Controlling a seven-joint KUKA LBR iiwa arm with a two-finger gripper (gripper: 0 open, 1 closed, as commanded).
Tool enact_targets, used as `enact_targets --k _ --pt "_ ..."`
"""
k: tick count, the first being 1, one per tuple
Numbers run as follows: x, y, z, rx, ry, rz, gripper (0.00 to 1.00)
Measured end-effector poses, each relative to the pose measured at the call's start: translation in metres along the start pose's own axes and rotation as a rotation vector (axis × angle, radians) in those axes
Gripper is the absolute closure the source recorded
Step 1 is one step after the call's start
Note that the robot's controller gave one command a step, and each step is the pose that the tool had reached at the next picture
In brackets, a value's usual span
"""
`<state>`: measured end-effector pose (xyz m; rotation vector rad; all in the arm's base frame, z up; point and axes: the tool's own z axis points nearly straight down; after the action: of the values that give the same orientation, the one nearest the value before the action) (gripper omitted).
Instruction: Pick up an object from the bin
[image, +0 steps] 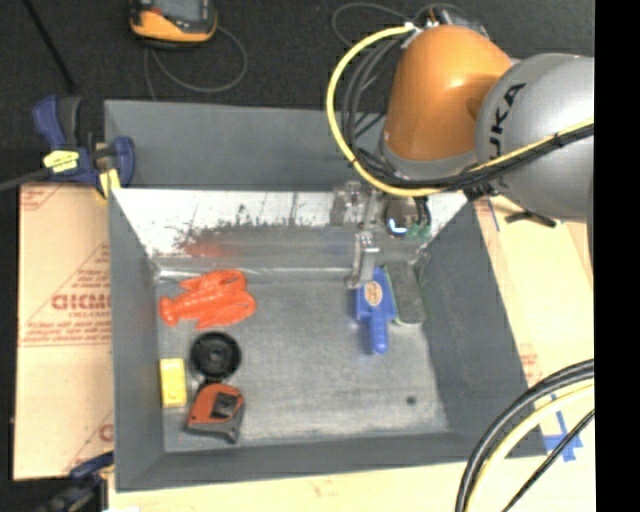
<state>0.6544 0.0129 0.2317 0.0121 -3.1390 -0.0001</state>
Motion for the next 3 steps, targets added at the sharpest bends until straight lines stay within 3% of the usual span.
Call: enact_targets --k 1,2,3 --pt "-0.001 0.0 -0.006 0.0 -0.008 0.0 0.0" --pt "0.014 0.027 0.026 0.003 -0.011 -0.051 0.0" --pt "0.013 0.051 0.057 -0.002 -0.007 0.071 0.0"
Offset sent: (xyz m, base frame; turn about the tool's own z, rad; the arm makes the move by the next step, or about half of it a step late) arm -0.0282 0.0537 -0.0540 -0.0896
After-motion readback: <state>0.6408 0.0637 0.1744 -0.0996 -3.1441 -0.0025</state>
